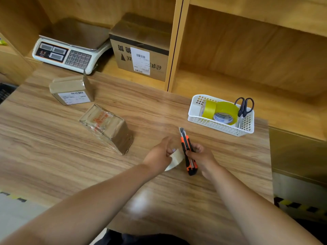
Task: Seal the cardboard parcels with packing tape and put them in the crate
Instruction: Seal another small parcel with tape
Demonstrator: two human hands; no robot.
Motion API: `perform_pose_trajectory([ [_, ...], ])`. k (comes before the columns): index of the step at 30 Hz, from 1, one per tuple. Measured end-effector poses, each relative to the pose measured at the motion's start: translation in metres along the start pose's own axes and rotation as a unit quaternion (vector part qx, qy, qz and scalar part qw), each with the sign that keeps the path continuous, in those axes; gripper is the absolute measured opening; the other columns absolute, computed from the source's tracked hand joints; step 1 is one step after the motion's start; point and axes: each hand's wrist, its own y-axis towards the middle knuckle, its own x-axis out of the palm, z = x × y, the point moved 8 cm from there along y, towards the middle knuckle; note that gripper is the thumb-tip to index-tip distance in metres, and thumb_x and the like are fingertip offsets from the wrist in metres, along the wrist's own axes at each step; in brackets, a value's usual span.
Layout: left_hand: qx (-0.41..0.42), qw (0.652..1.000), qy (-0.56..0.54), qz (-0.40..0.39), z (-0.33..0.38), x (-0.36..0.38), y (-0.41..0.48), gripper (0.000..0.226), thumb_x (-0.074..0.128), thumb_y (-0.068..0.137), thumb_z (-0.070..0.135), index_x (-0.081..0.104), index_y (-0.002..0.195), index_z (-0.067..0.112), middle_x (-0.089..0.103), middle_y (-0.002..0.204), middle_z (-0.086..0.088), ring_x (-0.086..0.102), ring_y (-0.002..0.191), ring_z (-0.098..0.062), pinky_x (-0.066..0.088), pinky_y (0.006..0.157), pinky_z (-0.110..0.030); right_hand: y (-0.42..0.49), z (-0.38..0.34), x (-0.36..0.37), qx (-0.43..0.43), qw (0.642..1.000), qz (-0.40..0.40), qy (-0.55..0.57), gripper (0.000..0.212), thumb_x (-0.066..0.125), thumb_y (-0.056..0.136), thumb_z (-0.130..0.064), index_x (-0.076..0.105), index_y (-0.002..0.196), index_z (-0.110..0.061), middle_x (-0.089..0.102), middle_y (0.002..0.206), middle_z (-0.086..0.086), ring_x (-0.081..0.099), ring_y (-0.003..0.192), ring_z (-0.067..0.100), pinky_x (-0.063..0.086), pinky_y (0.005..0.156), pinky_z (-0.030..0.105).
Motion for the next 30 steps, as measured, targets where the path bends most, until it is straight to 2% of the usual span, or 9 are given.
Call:
perform_pose_trajectory([
  [2, 0.029, 0.999, 0.045, -0.001, 0.010, 0.004, 0.010, 0.071, 0.051, 0.085, 0.000, 0.027, 0.147, 0.026, 0.058, 0.095, 0.011, 0.053, 0.082, 0.000, 0.041, 0.071, -0.007, 0.009, 0.006, -0.008, 0.021, 1.000, 0.003, 0.008, 0.025, 0.060, 0.086, 0.008, 0.062, 0.106, -0.008, 0.067, 0.094, 0.005, 0.063, 0.078, 0.013, 0.047, 0.065, 0.023],
  [5, 0.071, 0.988, 0.138, -0.012, 0.022, 0.015, 0.025, 0.068, 0.049, 0.087, 0.001, 0.029, 0.145, 0.029, 0.058, 0.109, 0.002, 0.056, 0.097, -0.015, 0.046, 0.082, -0.023, 0.018, 0.014, -0.021, 0.047, 0.998, 0.021, 0.023, 0.022, 0.060, 0.086, 0.008, 0.061, 0.096, -0.012, 0.066, 0.090, 0.005, 0.062, 0.078, 0.016, 0.045, 0.058, 0.020],
  [7, 0.104, 0.975, 0.197, -0.011, 0.028, 0.023, 0.031, 0.062, 0.048, 0.088, 0.001, 0.033, 0.143, 0.026, 0.057, 0.114, -0.003, 0.055, 0.104, -0.021, 0.046, 0.083, -0.026, 0.021, 0.018, -0.026, 0.048, 0.998, 0.039, 0.017, 0.021, 0.059, 0.086, 0.009, 0.061, 0.091, -0.011, 0.067, 0.088, 0.006, 0.062, 0.077, 0.018, 0.044, 0.057, 0.021],
  [10, 0.134, 0.950, 0.282, 0.014, 0.035, 0.033, 0.042, 0.052, 0.050, 0.088, 0.005, 0.039, 0.137, 0.020, 0.057, 0.119, -0.009, 0.050, 0.112, -0.025, 0.040, 0.087, -0.028, 0.025, 0.023, -0.034, 0.040, 0.997, 0.060, 0.007, 0.017, 0.058, 0.084, 0.011, 0.064, 0.094, -0.002, 0.066, 0.085, 0.010, 0.060, 0.071, 0.019, 0.043, 0.057, 0.023],
  [13, 0.147, 0.923, 0.355, 0.026, 0.035, 0.043, 0.052, 0.053, 0.053, 0.090, 0.015, 0.034, 0.140, 0.022, 0.054, 0.129, -0.008, 0.043, 0.122, -0.025, 0.030, 0.101, -0.029, 0.029, 0.029, -0.040, 0.049, 0.995, 0.090, 0.000, 0.016, 0.059, 0.083, 0.011, 0.064, 0.090, -0.002, 0.064, 0.079, 0.008, 0.058, 0.067, 0.020, 0.044, 0.055, 0.024],
  [16, 0.167, 0.902, 0.397, 0.033, 0.038, 0.047, 0.055, 0.052, 0.051, 0.092, 0.020, 0.034, 0.141, 0.021, 0.052, 0.134, -0.006, 0.039, 0.127, -0.022, 0.023, 0.106, -0.030, 0.030, 0.033, -0.044, 0.060, 0.992, 0.109, 0.005, 0.016, 0.057, 0.085, 0.011, 0.064, 0.092, -0.001, 0.062, 0.076, 0.006, 0.056, 0.064, 0.016, 0.045, 0.049, 0.017],
  [19, 0.181, 0.892, 0.412, 0.042, 0.039, 0.046, 0.052, 0.052, 0.049, 0.092, 0.020, 0.033, 0.141, 0.019, 0.052, 0.133, -0.005, 0.036, 0.129, -0.021, 0.020, 0.107, -0.030, 0.028, 0.034, -0.048, 0.068, 0.990, 0.126, 0.011, 0.021, 0.054, 0.086, 0.012, 0.062, 0.097, -0.003, 0.061, 0.079, 0.003, 0.056, 0.067, 0.013, 0.044, 0.051, 0.014],
  [23, 0.176, 0.905, 0.386, 0.034, 0.037, 0.041, 0.043, 0.055, 0.049, 0.090, 0.011, 0.033, 0.142, 0.018, 0.050, 0.133, -0.005, 0.036, 0.127, -0.024, 0.018, 0.108, -0.027, 0.027, 0.040, -0.052, 0.076, 0.987, 0.140, 0.004, 0.022, 0.052, 0.087, 0.008, 0.065, 0.099, -0.005, 0.066, 0.093, 0.009, 0.059, 0.082, 0.021, 0.044, 0.063, 0.023],
  [30, 0.212, 0.920, 0.324, 0.050, 0.038, 0.018, 0.017, 0.053, 0.047, 0.088, 0.011, 0.037, 0.140, 0.016, 0.049, 0.135, -0.003, 0.031, 0.130, -0.021, 0.014, 0.110, -0.025, 0.013, 0.019, -0.054, 0.052, 0.974, 0.213, -0.060, 0.024, 0.051, 0.087, 0.002, 0.059, 0.080, -0.019, 0.061, 0.081, 0.001, 0.057, 0.074, 0.016, 0.044, 0.064, 0.025],
])
